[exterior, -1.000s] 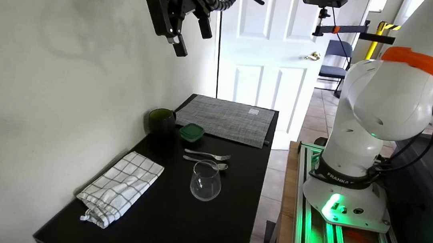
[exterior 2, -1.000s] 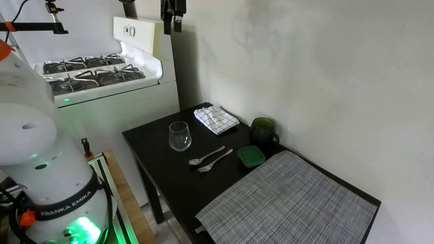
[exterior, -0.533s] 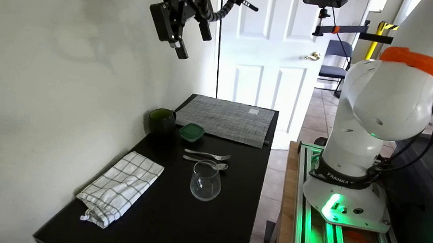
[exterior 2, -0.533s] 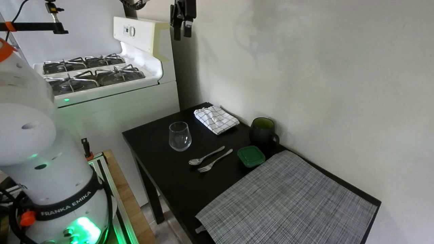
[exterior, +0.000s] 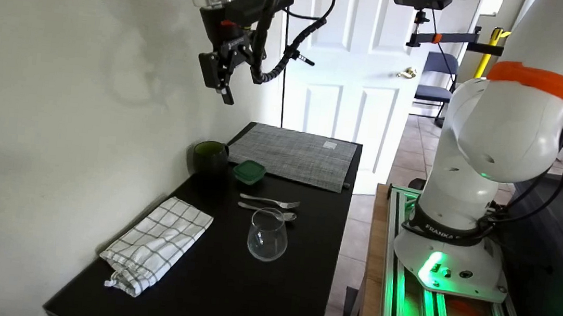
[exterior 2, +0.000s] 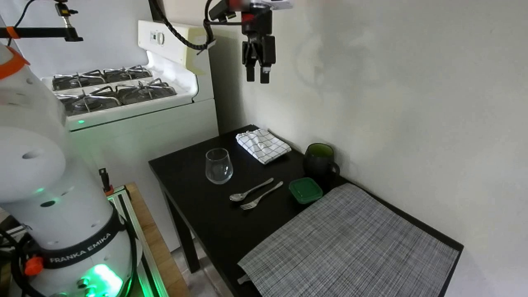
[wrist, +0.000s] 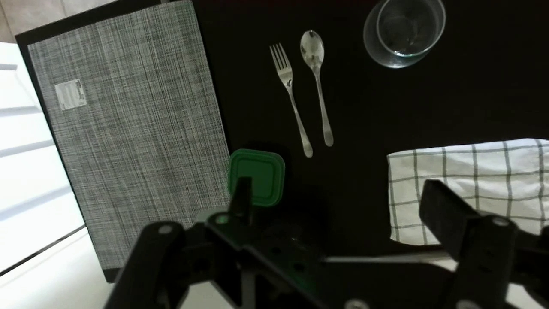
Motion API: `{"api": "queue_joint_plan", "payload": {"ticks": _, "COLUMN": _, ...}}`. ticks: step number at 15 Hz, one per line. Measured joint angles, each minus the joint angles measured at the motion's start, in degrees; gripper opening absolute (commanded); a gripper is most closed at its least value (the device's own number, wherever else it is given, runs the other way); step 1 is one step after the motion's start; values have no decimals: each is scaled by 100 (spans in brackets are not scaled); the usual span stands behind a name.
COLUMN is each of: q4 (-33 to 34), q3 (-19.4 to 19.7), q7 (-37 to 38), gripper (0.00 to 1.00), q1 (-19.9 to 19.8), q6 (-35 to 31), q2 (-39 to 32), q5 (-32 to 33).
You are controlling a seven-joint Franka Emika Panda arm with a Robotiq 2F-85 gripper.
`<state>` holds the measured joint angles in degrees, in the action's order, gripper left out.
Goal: Put the fork in the cup
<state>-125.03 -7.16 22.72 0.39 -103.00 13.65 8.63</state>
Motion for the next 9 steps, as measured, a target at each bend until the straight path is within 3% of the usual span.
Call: {"api": "queue_joint_plan", "payload": {"ticks": 9, "q4": -872, "q3": 387, "q7": 76, "gripper": 100, "q1": -189, "q6": -1248, "q2": -371, "q5": -3}}
